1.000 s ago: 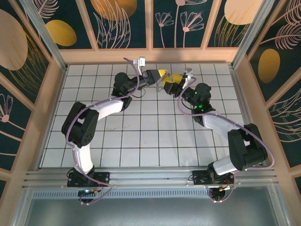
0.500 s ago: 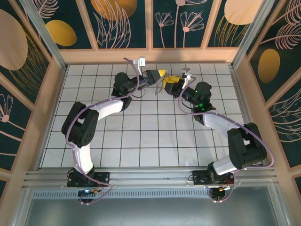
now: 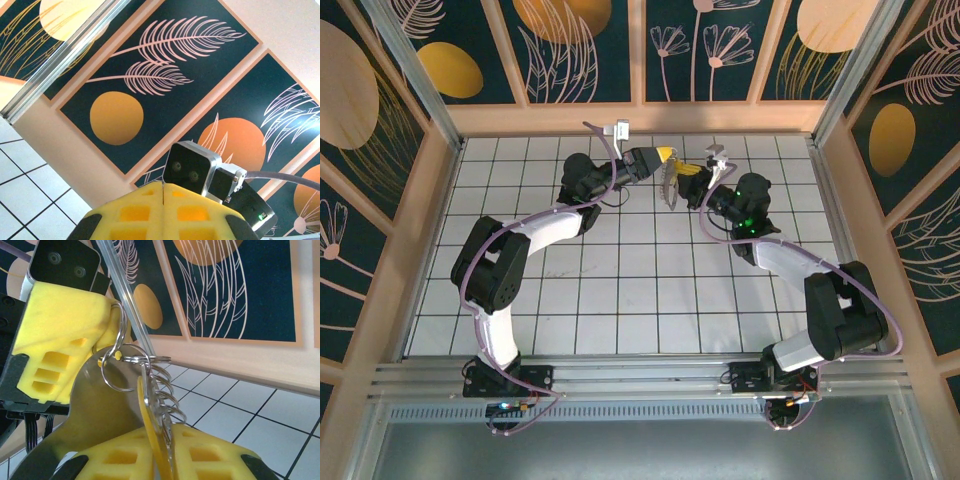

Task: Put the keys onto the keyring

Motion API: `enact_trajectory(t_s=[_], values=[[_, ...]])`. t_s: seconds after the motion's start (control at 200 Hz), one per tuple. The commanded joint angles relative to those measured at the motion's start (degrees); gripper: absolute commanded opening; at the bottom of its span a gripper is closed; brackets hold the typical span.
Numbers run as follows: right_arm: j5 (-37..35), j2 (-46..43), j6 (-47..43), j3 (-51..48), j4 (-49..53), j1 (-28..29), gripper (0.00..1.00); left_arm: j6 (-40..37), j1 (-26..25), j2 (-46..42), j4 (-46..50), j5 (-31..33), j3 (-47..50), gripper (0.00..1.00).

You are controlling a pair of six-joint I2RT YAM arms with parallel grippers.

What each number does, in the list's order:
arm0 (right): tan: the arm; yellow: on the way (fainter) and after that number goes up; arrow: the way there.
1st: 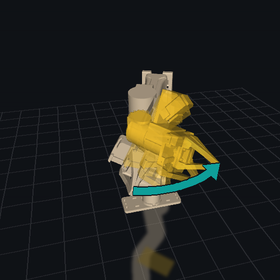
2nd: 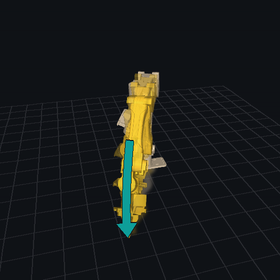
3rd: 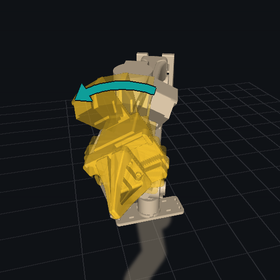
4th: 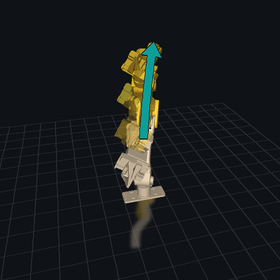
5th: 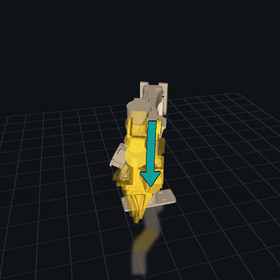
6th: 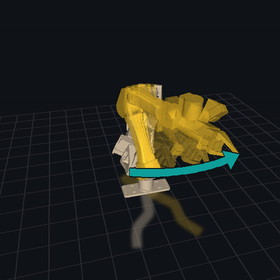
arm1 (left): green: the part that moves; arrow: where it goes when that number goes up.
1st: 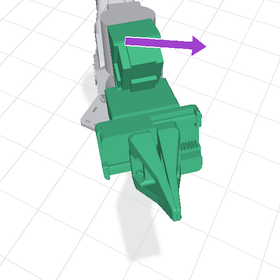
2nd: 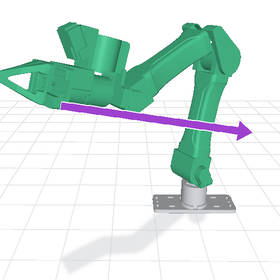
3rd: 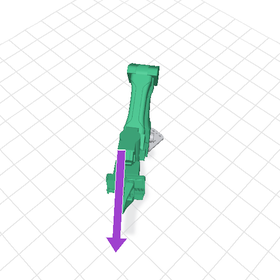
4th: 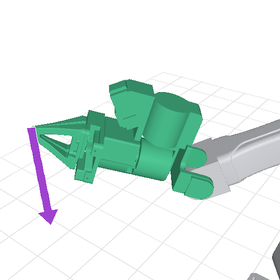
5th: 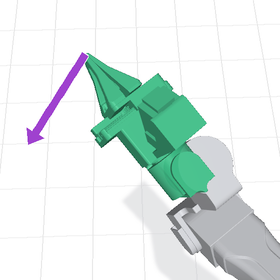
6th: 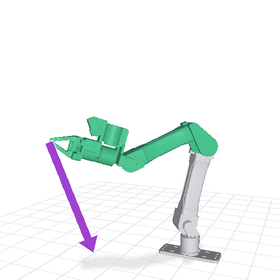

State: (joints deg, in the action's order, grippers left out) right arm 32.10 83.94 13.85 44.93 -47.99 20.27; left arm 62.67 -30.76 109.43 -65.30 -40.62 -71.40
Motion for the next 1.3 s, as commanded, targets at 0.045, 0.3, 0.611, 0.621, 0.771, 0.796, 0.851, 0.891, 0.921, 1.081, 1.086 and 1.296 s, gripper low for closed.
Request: enact_trajectory(t_s=[0.045,0.3,0.611,0.621,0.771,0.796,0.851,0.891,0.921,1.081,1.086,1.296], values=[[1.4,-2.2,-0.6,0.4,-0.3,-0.5,0.11,-0.3,-0.4,-0.5,-1.8,-0.7,-2.3,0.00],[1.6,-3.3,-0.7,-0.2,0.1,-0.6,0.00,-0.4,-0.4,-0.5,-1.8,-0.6,-2.2,0.00],[1.7,-5.9,-1.9,-0.9,3.3,-0.6,0.00,-3.0,-0.4,-0.9,0.2,-0.1,-2.0,0.00],[1.7,-6.0,-1.9,-0.9,3.4,-0.6,0.00,-3.2,-0.4,-0.9,0.4,-0.1,-2.0,0.00],[0.8,-6.8,-3.4,-0.5,7.6,-0.7,0.00,-7.8,-0.4,-1.8,3.6,-0.9,-1.9,0.00],[0.5,-6.9,-3.6,-0.4,8.3,-0.6,0.00,-9.0,-0.4,-2.1,4.7,-0.8,-1.9,0.00],[0.3,-7.0,-4.1,-0.2,9.8,-0.6,0.00,-11.8,-0.4,-2.6,7.1,-1.0,-2.2,0.00],[0.2,-7.2,-4.4,-0.1,10.6,-0.6,0.00,-13.6,-0.4,-3.0,8.8,-1.1,-2.4,0.00],[0.1,-7.4,-4.6,0.1,11.3,-0.6,0.00,-15.0,-0.4,-3.3,10.2,-1.0,-2.5,0.00],[-1.6,-8.0,-5.9,0.8,14.6,-0.7,0.00,-19.5,-0.4,-4.0,14.8,-1.4,-3.3,0.00],[-1.6,-8.0,-5.9,0.8,14.7,-0.7,0.00,-19.5,-0.4,-4.0,14.8,-1.4,-3.3,0.00],[-4.0,-8.4,-6.5,1.2,16.9,-1.3,0.00,-20.2,-0.4,-3.9,15.6,-2.0,-3.4,0.00]])
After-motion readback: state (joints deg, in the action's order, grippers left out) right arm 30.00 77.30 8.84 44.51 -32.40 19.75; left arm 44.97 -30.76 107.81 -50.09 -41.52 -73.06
